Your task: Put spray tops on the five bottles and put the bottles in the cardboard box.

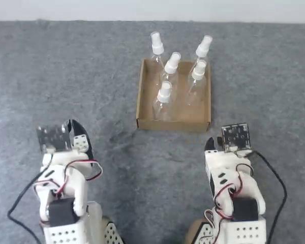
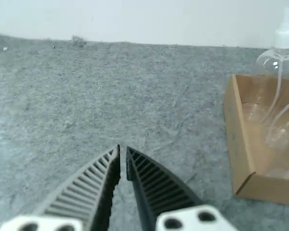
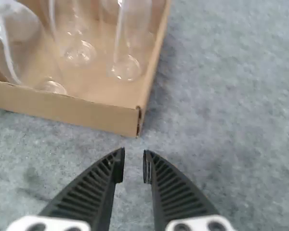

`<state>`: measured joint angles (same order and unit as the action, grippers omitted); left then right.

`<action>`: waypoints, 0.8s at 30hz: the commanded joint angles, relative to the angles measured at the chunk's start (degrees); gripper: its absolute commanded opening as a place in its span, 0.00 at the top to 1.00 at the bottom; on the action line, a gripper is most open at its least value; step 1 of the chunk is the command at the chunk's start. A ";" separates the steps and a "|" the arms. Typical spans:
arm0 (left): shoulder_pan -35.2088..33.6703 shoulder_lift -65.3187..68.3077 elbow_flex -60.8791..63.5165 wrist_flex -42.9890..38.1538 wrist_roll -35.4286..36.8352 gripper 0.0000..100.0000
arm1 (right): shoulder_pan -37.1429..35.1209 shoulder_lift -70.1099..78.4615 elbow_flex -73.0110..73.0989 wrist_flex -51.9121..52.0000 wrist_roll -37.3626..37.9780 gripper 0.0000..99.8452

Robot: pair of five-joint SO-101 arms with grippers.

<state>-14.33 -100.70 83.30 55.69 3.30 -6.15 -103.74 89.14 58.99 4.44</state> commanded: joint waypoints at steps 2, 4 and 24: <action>-0.18 -2.64 3.38 0.35 0.09 0.99 | 0.57 1.27 0.44 1.71 0.97 0.98; -0.18 -2.90 4.97 0.35 0.09 0.99 | 0.57 0.13 2.90 1.71 0.97 0.98; 0.35 -3.87 13.23 7.56 0.18 0.99 | 10.86 0.31 7.30 1.89 0.97 0.98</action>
<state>-14.24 -103.16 96.92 58.07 3.30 3.87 -103.21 95.03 60.57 4.70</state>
